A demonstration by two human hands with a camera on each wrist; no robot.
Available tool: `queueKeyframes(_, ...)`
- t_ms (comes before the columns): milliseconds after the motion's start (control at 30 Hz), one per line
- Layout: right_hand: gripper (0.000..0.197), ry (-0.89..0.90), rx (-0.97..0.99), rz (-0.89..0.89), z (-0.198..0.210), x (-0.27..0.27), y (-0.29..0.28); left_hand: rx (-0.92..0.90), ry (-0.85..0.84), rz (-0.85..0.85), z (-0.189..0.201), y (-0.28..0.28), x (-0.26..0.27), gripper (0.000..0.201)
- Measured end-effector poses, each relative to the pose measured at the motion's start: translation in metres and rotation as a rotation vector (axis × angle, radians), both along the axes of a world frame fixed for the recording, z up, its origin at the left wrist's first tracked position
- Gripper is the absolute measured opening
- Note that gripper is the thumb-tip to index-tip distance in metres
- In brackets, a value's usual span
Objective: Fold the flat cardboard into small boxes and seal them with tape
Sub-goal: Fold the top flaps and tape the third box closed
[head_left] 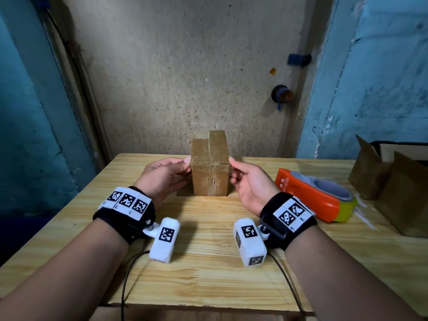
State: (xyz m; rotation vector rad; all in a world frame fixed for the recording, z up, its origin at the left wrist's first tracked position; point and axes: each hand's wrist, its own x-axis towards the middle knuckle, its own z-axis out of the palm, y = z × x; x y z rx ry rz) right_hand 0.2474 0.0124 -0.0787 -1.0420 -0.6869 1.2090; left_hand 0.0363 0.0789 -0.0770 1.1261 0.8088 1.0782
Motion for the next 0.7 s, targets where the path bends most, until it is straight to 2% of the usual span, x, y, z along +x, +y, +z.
queueKeyframes(133, 0.009, -0.027, 0.005, 0.04, 0.0004, 0.0015, 0.0004, -0.006, 0.005, -0.044, -0.0011, 0.0022, -0.0019, 0.021)
queueKeyframes(233, 0.021, -0.037, 0.004, 0.066, -0.0001, 0.0025, 0.0, -0.024, -0.001, -0.065, -0.0032, 0.0046, -0.0037, 0.028)
queueKeyframes(300, 0.024, -0.044, -0.001, 0.088, -0.0004, 0.003, -0.0002, -0.029, -0.006, -0.068, -0.0018, 0.0023, -0.0034, 0.028)
queueKeyframes(400, 0.012, -0.055, 0.005, 0.109, -0.0002, 0.003, -0.0007, 0.043, -0.018, 0.011, 0.0001, -0.002, 0.0002, 0.02)
queueKeyframes(467, 0.011, -0.058, 0.017, 0.117, 0.0002, 0.0023, -0.0007, 0.093, -0.063, 0.041, -0.0003, -0.0019, 0.0004, 0.032)
queueKeyframes(533, 0.013, -0.068, 0.025, 0.119, 0.0005, 0.0016, -0.0003, 0.098, -0.118, 0.006, -0.0016, 0.0008, -0.0016, 0.049)
queueKeyframes(567, 0.015, -0.071, 0.027, 0.116, 0.0009, 0.0011, 0.0, 0.107, -0.121, -0.018, -0.0023, 0.0014, -0.0019, 0.051)
queueKeyframes(700, 0.022, -0.073, 0.038, 0.122, 0.002, -0.0004, -0.0025, 0.14, -0.17, -0.029, -0.0049, -0.0018, 0.0037, 0.021)
